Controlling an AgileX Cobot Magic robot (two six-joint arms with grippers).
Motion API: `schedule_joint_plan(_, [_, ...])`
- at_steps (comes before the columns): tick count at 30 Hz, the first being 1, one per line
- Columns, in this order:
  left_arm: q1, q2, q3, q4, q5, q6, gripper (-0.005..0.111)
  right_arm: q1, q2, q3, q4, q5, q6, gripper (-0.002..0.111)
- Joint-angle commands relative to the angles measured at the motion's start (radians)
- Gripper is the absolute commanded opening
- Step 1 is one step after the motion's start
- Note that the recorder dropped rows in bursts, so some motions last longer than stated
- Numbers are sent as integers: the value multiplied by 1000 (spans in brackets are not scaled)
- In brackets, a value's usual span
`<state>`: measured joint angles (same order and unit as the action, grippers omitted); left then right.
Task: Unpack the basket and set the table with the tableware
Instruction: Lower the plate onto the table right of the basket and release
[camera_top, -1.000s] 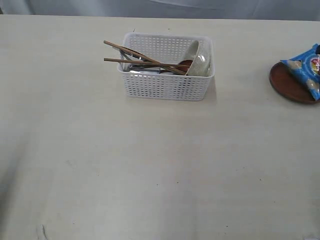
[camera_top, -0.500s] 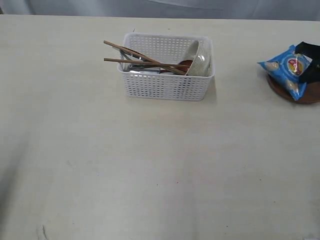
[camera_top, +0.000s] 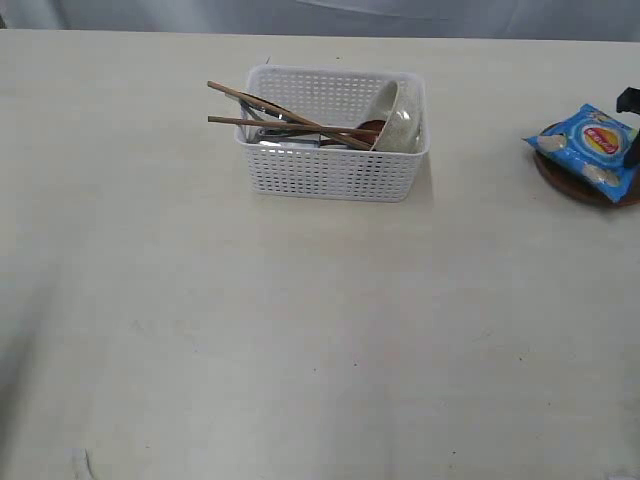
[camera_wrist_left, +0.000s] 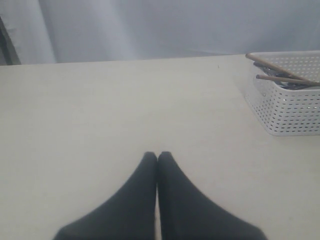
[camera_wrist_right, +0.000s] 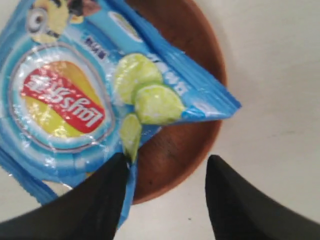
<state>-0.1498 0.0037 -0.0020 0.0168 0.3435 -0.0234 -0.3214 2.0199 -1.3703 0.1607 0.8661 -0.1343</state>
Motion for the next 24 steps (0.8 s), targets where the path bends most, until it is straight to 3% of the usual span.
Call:
schedule_joint_plan(1, [-8,-4,2,3,-1,0,0,-8,-20,-3,-161,0,134,47])
schedule_joint_plan(3, [-8,-4,2,3,-1,0,0,-26,-20,-3,-167,0,146,41])
schedule_joint_plan(8, [-8,-4,2,3,-1,0,0,-111,-22,-1,-60,0,63,8])
schedule_joint_plan(15, [-8,-4,2,3,-1,0,0,-174,55,4,-32,-110,29,7])
schedule_joint_plan(24, [-8,-4,2,3,-1,0,0,7,183,-60,25,-176,-119,7])
